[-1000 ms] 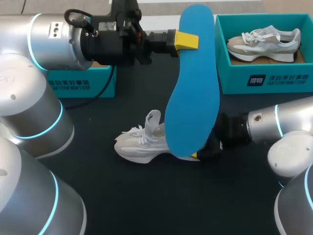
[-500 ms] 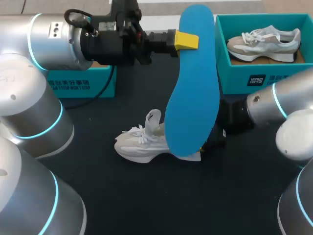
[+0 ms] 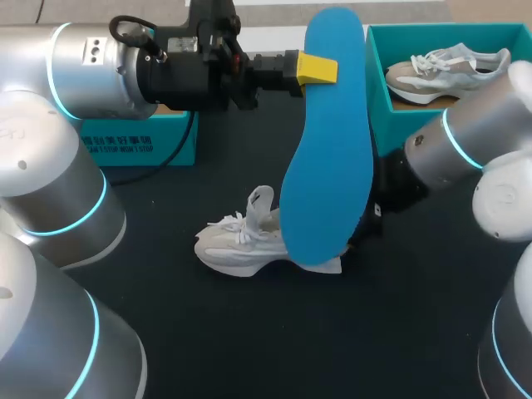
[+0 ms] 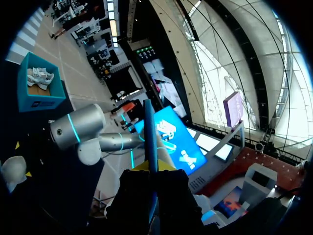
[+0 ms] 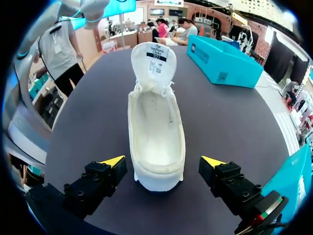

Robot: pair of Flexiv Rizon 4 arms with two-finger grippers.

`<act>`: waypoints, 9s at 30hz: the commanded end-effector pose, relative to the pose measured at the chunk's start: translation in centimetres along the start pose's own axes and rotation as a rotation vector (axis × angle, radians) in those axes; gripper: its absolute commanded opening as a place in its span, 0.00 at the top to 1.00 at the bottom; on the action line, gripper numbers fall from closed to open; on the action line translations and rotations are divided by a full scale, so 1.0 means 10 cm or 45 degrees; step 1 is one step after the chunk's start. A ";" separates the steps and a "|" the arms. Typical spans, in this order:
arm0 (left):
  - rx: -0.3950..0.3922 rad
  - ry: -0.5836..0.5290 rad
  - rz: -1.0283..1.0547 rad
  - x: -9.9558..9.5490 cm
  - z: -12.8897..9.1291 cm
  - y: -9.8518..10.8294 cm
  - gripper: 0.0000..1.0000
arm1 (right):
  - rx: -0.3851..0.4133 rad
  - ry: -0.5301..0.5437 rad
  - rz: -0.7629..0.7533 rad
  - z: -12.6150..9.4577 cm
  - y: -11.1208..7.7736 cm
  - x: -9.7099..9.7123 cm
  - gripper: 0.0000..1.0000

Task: Take the shoe out of the shoebox, open the shoe tongue, remove and reinsert the insole, then place the shoe into the shoebox

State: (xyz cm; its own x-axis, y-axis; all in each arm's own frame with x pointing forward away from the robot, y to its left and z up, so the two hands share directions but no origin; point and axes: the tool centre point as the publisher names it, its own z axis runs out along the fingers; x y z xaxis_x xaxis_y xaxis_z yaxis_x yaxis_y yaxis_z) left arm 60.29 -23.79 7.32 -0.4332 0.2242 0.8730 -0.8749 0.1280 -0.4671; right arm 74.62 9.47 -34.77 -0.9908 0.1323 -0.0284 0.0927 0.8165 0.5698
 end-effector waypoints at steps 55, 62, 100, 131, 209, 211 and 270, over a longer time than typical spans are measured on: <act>0.004 0.000 0.000 -0.01 0.00 0.02 1.00 | 0.478 0.026 0.094 -0.05 0.11 0.15 0.00; 0.004 0.000 0.000 -0.01 0.00 0.02 1.00 | 0.527 -0.032 0.139 -0.06 0.20 0.09 0.00; 0.004 0.000 0.000 -0.01 0.00 0.02 1.00 | 0.602 0.044 0.145 0.71 0.35 -0.34 0.05; 0.004 0.000 0.000 -0.01 0.00 0.02 1.00 | 0.444 0.077 0.749 0.44 0.21 0.05 1.00; 0.004 0.000 0.000 -0.01 0.00 0.02 1.00 | -0.061 -0.054 1.748 0.20 0.32 0.46 0.00; 0.004 0.000 0.000 -0.01 0.00 0.02 1.00 | -0.066 -0.015 1.732 0.12 0.32 0.46 0.00; 0.004 0.000 0.000 -0.01 0.00 0.02 1.00 | -0.778 0.698 1.788 -1.36 0.72 0.27 0.00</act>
State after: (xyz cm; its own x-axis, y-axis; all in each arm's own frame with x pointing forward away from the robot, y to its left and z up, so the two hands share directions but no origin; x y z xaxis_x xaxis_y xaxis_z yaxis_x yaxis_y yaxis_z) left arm 60.29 -23.78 7.32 -0.4333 0.2241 0.8730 -0.8749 0.1279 -0.4671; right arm 71.19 7.87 -19.64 -0.0943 0.2230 0.9703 0.9855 -0.1169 0.1226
